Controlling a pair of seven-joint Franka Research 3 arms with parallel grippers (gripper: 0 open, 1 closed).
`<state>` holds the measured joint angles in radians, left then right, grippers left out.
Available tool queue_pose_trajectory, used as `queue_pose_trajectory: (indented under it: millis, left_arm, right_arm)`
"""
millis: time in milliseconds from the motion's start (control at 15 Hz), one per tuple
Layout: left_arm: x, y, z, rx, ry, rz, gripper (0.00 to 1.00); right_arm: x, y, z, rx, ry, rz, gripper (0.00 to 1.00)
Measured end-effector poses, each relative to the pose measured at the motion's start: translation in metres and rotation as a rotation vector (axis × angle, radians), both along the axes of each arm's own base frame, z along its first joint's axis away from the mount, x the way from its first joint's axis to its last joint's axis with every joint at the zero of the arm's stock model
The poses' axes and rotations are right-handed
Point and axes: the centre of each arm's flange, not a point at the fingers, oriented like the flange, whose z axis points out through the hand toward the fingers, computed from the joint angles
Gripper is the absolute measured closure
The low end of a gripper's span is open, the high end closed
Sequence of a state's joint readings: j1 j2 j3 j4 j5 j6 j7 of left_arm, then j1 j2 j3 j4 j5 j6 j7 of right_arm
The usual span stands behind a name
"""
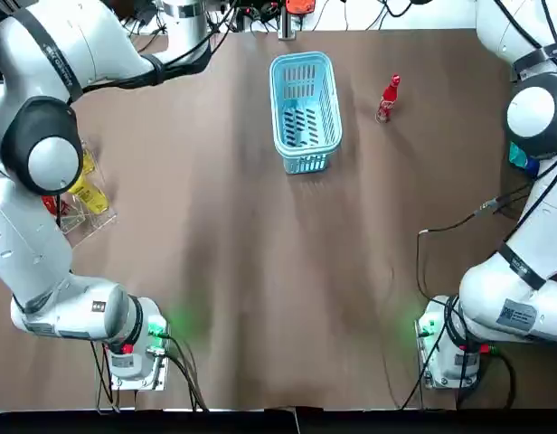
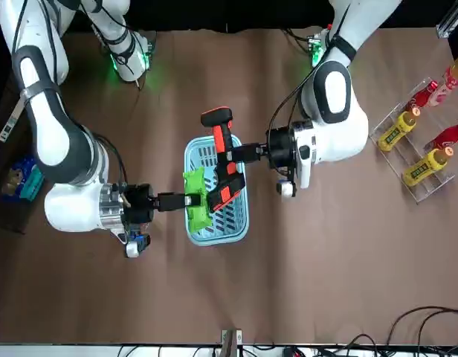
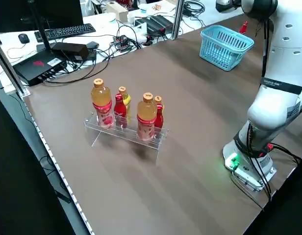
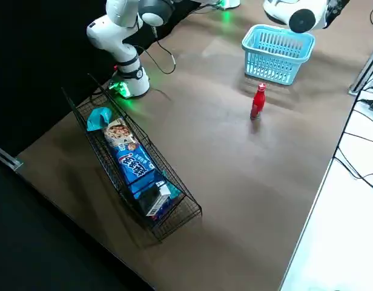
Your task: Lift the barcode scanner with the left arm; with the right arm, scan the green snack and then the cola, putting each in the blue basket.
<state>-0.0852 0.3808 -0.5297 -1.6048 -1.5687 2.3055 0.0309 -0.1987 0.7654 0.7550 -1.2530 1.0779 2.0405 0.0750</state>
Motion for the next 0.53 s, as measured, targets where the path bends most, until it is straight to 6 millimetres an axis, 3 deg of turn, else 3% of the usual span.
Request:
queue_pose_trajectory:
  millis: [533]
  left_arm:
    - [-0.0021, -0.0022, 0.0054, -0.005, 0.021, -0.001, 0.63]
  right_arm:
    - [0.0015, -0.0031, -0.0015, -0.003, 0.016, -0.005, 0.75]
